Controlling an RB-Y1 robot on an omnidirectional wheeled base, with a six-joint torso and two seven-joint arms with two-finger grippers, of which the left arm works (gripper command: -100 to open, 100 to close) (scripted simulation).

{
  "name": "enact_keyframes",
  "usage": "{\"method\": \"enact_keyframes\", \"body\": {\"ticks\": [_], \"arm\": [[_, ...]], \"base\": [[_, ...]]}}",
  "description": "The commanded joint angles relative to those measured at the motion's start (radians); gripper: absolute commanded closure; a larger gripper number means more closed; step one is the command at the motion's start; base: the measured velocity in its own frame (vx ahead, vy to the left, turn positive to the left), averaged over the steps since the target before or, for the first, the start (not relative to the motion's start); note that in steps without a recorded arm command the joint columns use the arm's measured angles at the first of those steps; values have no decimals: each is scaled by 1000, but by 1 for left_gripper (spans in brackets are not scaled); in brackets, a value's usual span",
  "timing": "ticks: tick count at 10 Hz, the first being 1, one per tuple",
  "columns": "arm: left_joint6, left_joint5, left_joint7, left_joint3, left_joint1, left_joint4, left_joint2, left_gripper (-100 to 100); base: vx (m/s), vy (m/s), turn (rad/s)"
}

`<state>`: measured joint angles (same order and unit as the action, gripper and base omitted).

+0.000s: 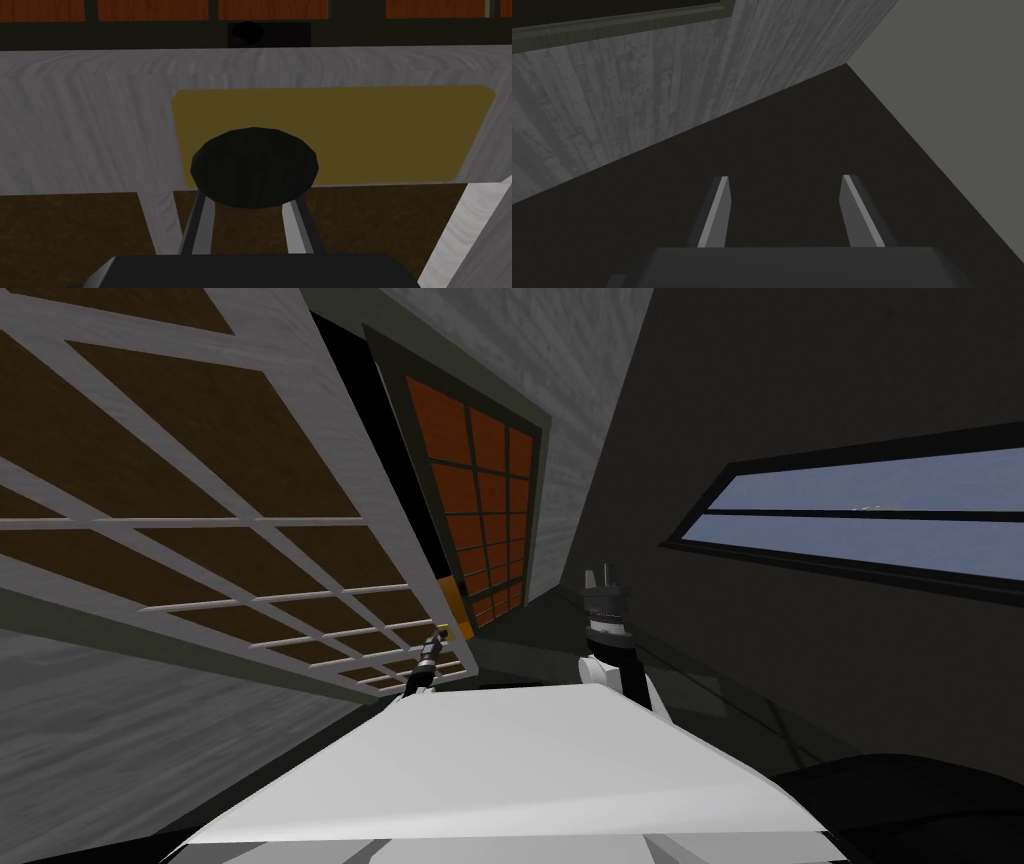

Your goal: Pull the door open

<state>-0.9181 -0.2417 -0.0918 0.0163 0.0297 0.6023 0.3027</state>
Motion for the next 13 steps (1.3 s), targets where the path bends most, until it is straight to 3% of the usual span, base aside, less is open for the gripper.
{"method": "enact_keyframes", "body": {"ticks": [1, 2, 4, 7, 9, 13], "arm": [[1, -9, -49, 15, 2, 6, -5, 100], [1, -9, -49, 15, 2, 6, -5, 100], [3, -34, -117, 25, 2, 8, -3, 100], [4, -46, -174, 30, 2, 9, -2, 100], [6, -71, -240, 40, 2, 10, 0, 100], [7, -96, -339, 50, 2, 12, 2, 100]], "base": [[-27, 9, -43], [-32, 11, -51], [-51, 20, -88], [-39, 17, -45], [-56, 23, -84], [-40, 11, -49]]}}
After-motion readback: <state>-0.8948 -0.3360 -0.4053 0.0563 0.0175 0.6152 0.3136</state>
